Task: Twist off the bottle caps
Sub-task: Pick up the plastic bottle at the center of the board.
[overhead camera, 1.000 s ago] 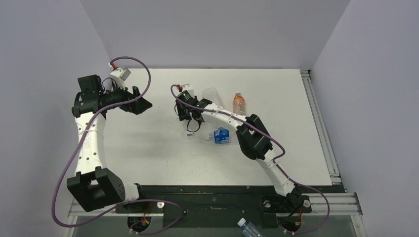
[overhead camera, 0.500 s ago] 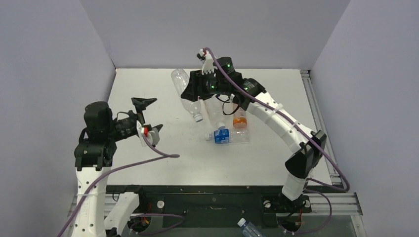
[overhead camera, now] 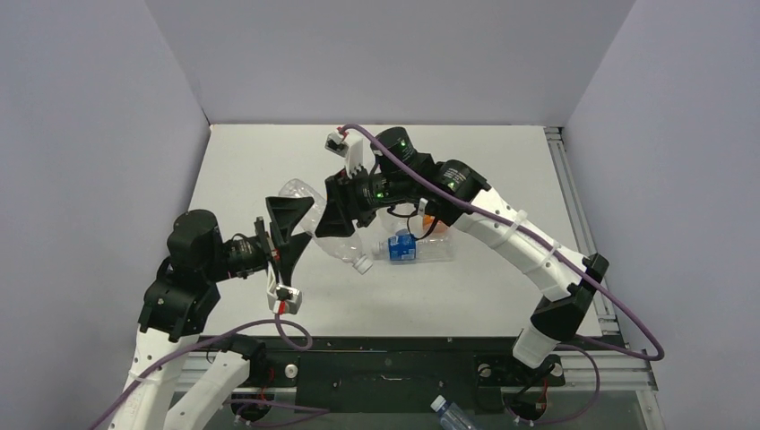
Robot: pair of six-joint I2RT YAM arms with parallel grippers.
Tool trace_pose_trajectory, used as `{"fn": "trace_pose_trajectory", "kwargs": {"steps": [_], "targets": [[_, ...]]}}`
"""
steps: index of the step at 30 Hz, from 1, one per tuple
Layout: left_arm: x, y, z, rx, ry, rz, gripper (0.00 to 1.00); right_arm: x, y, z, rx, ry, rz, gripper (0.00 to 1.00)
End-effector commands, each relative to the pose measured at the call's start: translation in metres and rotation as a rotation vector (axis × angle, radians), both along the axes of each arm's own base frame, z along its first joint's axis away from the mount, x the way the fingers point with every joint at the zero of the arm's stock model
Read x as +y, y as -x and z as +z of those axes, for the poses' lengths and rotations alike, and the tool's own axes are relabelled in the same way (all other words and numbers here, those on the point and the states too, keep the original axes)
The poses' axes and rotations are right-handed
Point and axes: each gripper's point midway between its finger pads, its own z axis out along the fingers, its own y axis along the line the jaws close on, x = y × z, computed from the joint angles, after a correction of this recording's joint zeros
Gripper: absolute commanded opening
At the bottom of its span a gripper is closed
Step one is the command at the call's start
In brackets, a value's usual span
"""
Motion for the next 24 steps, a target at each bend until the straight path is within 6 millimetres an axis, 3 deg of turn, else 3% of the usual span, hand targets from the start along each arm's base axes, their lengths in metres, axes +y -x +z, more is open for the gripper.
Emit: {"fn": "trace_pose_trajectory", "kwargs": {"steps": [1,8,13,17,20,21,24], "targets": [[0.003,0.001,0.023,-0.131,-0.049,0.004,0.97,-0.004,0.014,0.02,-0.033,-0.017,0.042,0.42],[0.004,0.003,0.0,-0.077,-0.104,-0.01,0.97,0.008,0.034,0.019,-0.056,0.028,0.096,0.43],[-0.006,0.005,-0.005,-0.085,-0.111,-0.05,0.98,0.013,0.029,0.014,-0.058,0.068,0.068,0.43],[-0.011,0.006,-0.005,-0.071,-0.122,-0.046,0.77,0.011,0.015,0.015,-0.079,0.079,0.002,0.45],[-0.011,0.006,0.0,-0.064,-0.113,-0.031,0.6,0.01,0.001,0.022,-0.081,0.055,-0.049,0.55],[-0.01,0.005,0.003,-0.073,-0.106,-0.022,0.49,0.01,-0.001,0.024,-0.081,0.049,-0.058,0.59],[-0.009,0.0,0.005,-0.063,-0.075,0.006,0.39,0.008,-0.011,0.038,-0.099,0.012,-0.092,0.65]]}}
